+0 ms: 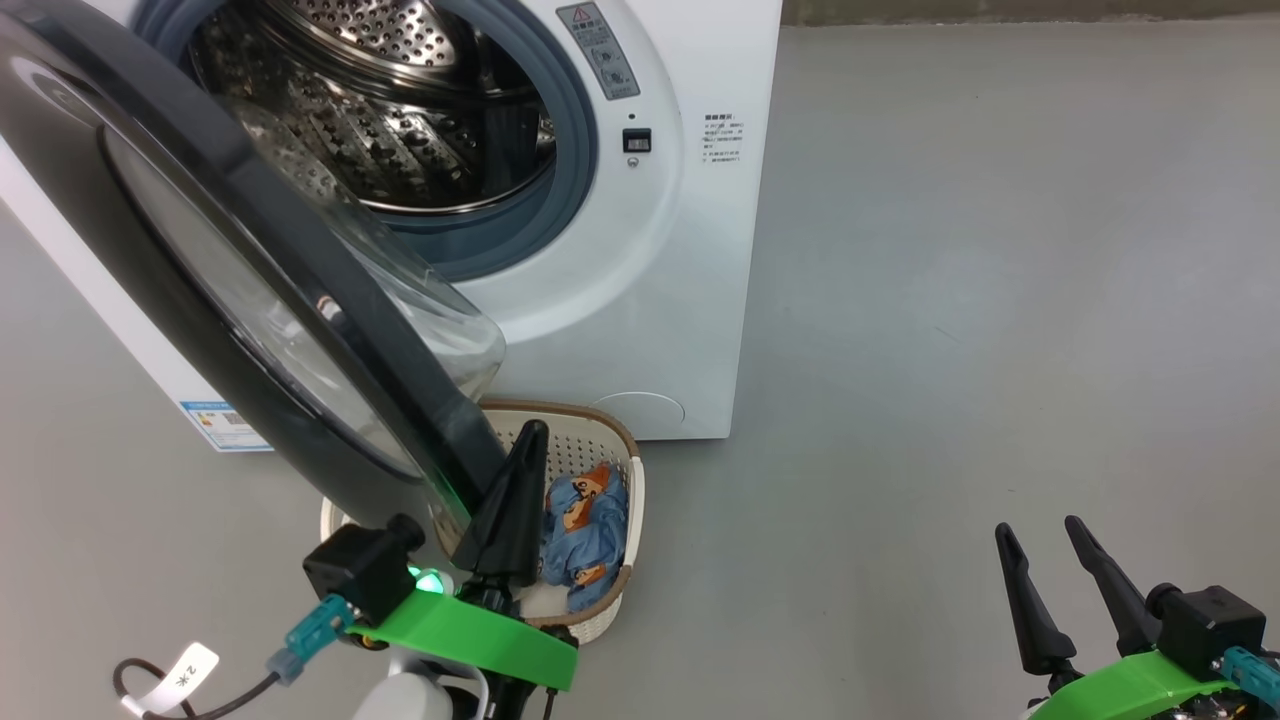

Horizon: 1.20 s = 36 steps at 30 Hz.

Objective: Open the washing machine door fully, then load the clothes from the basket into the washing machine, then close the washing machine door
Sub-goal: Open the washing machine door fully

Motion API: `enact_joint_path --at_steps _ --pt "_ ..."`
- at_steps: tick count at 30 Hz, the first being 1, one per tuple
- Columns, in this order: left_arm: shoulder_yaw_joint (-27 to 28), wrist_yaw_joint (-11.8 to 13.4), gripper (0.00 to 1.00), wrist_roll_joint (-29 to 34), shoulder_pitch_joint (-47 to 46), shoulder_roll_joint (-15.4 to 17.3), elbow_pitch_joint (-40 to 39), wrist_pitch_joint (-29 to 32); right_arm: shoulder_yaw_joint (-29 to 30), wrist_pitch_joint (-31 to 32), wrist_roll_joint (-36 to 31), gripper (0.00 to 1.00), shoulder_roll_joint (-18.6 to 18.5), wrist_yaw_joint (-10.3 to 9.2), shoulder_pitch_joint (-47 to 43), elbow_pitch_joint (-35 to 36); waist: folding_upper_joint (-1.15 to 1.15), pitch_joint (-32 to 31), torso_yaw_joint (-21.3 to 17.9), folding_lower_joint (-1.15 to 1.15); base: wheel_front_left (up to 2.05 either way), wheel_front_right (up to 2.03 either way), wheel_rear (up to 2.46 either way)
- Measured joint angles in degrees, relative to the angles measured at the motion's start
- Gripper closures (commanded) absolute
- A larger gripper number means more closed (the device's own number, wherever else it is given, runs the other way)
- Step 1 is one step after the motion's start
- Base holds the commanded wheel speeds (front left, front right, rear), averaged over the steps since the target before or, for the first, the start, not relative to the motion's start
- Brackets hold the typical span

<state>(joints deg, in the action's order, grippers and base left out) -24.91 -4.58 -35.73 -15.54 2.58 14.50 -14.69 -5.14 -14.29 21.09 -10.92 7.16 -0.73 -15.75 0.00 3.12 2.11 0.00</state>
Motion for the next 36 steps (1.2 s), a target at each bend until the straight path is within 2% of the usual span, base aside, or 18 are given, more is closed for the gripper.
enact_joint_path --at_steps 17,36 --pt "1.6 -1.11 1.0 0.56 -0.81 -0.4 2.27 0.01 0.53 0.0 -0.16 0.0 -0.09 0.0 0.07 0.65 0.0 0.84 1.1 0.0 0.0 0.0 0.0" --pt "0.7 -1.74 1.0 2.18 -0.03 -1.76 0.74 0.07 1.48 0.0 -0.52 0.0 -0.7 0.0 0.26 1.33 0.0 1.69 6.69 0.0 0.0 0.0 0.0"
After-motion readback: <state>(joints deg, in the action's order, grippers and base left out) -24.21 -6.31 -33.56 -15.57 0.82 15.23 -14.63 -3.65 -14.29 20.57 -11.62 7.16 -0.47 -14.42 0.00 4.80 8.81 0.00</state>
